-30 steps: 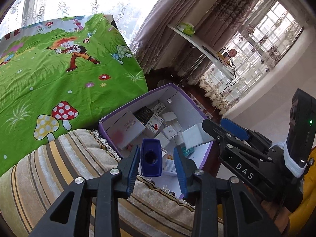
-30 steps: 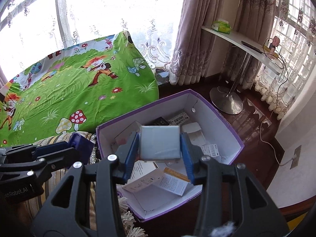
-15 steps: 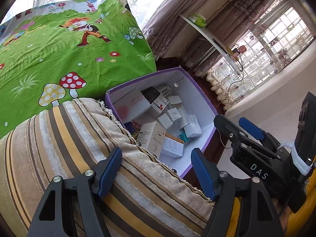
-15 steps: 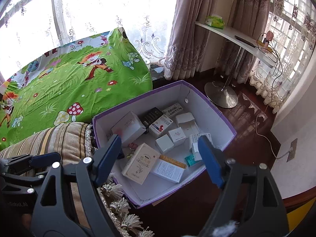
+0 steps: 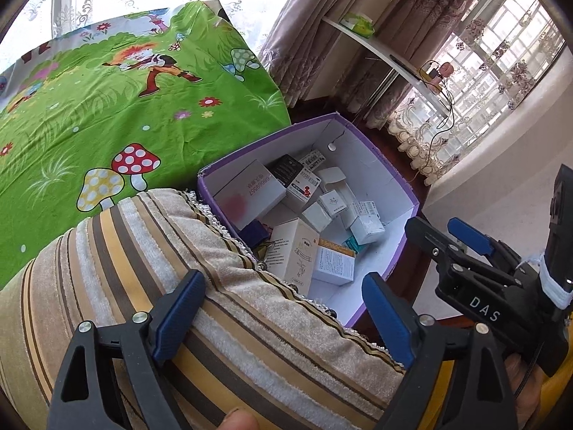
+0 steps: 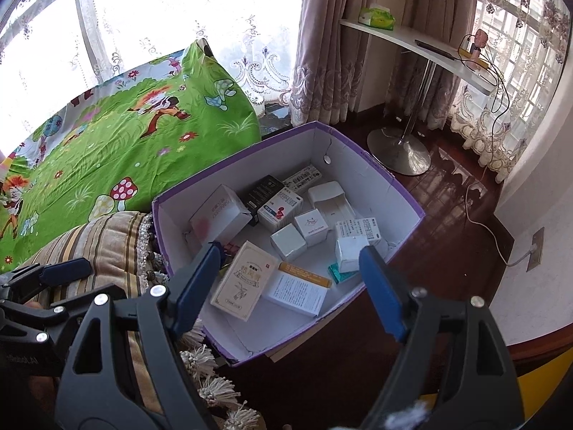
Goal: Organize rigid objects
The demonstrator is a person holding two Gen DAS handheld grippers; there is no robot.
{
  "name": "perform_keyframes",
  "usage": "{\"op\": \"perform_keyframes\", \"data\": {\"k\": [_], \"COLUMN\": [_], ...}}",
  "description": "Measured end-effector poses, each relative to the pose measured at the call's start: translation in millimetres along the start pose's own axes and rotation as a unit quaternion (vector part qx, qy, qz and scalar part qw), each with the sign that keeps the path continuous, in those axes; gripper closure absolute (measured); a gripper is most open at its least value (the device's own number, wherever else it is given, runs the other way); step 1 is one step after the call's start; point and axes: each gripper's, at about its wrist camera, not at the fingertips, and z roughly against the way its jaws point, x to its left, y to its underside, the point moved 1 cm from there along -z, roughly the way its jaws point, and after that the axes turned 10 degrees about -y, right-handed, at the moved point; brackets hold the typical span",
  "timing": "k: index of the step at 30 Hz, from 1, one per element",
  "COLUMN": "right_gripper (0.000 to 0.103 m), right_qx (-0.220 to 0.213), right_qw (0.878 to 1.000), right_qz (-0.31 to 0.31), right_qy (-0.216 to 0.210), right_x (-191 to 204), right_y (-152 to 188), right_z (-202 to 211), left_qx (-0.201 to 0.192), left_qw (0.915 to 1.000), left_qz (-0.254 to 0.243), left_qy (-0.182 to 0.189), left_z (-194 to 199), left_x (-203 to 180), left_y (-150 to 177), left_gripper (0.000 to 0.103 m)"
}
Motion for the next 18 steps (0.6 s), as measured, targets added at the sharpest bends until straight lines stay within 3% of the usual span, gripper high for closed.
{"op": "perform_keyframes", "data": {"k": [18], "right_gripper": [0.021], "right_qx": [0.004], "right_qw": [1.000], "right_qz": [0.006], "right_qy": [-0.005], "right_x": [2.9], "right_y": [1.1], "right_z": [-0.8], "left_qx": [-0.003], "left_qw": [1.0000], "left_qz": [-0.005], "left_qy": [-0.007], "left_z": [-1.7], "left_x": [-0.8], "left_y": [1.0], "left_gripper": [0.013]}}
